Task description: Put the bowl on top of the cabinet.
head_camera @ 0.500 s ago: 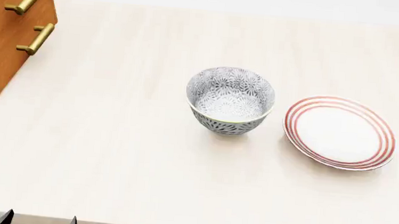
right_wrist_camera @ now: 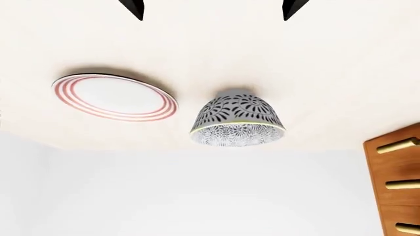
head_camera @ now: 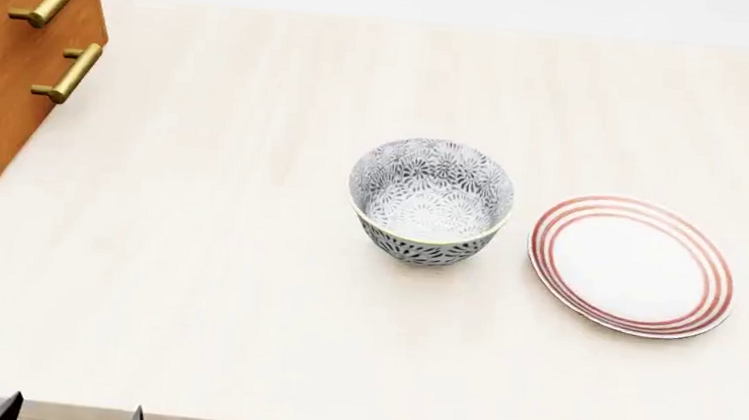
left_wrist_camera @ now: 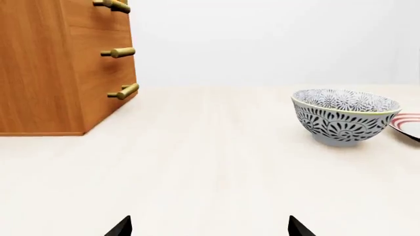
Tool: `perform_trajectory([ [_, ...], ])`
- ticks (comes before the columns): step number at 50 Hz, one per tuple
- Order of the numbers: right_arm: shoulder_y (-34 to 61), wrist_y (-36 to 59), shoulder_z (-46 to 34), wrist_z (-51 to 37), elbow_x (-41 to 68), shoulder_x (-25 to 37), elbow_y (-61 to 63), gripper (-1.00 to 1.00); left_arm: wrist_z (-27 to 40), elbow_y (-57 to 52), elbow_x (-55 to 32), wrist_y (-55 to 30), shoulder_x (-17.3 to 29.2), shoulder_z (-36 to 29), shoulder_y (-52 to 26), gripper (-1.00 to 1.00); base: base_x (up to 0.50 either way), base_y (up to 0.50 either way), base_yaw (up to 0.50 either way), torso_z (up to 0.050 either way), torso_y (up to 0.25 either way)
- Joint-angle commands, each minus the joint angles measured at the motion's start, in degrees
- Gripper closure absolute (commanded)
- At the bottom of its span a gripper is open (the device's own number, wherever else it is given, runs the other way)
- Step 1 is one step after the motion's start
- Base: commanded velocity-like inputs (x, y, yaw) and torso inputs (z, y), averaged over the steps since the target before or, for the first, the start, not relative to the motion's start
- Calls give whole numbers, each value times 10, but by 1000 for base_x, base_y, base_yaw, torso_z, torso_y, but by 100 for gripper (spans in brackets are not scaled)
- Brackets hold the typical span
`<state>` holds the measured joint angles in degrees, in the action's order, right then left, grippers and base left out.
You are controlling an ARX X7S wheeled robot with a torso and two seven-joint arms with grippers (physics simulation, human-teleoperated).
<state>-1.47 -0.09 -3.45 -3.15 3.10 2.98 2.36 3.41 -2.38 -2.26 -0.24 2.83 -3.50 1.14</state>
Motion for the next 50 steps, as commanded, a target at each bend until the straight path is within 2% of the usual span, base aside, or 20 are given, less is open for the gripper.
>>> perform_trajectory([
  [1, -48, -6, -18, -10, 7, 18, 68, -100, 20, -77, 8, -8, 13, -25, 42, -100, 0, 0, 0, 0, 0],
  [7, -81, 76, -31, -1, 19, 35, 140, -100, 35, -101, 8, 0, 15, -29, 57, -100, 0, 0, 0, 0, 0],
  [10, -96, 87, -26, -11, 19, 39, 170, -100, 44, -114, 13, -13, 15, -32, 61, -100, 0, 0, 0, 0, 0],
  [22, -120, 58, -27, -7, 42, 49, 190, -100, 67, -168, 12, -25, 20, -44, 92, -100, 0, 0, 0, 0, 0],
  [47, -117, 47, -30, -33, 54, 52, 185, -100, 79, -166, -4, -22, 41, -64, 89, -100, 0, 0, 0, 0, 0],
  [50, -107, 58, -23, -57, 48, 44, 180, -100, 80, -160, -7, -22, 43, -65, 85, -100, 0, 0, 0, 0, 0],
])
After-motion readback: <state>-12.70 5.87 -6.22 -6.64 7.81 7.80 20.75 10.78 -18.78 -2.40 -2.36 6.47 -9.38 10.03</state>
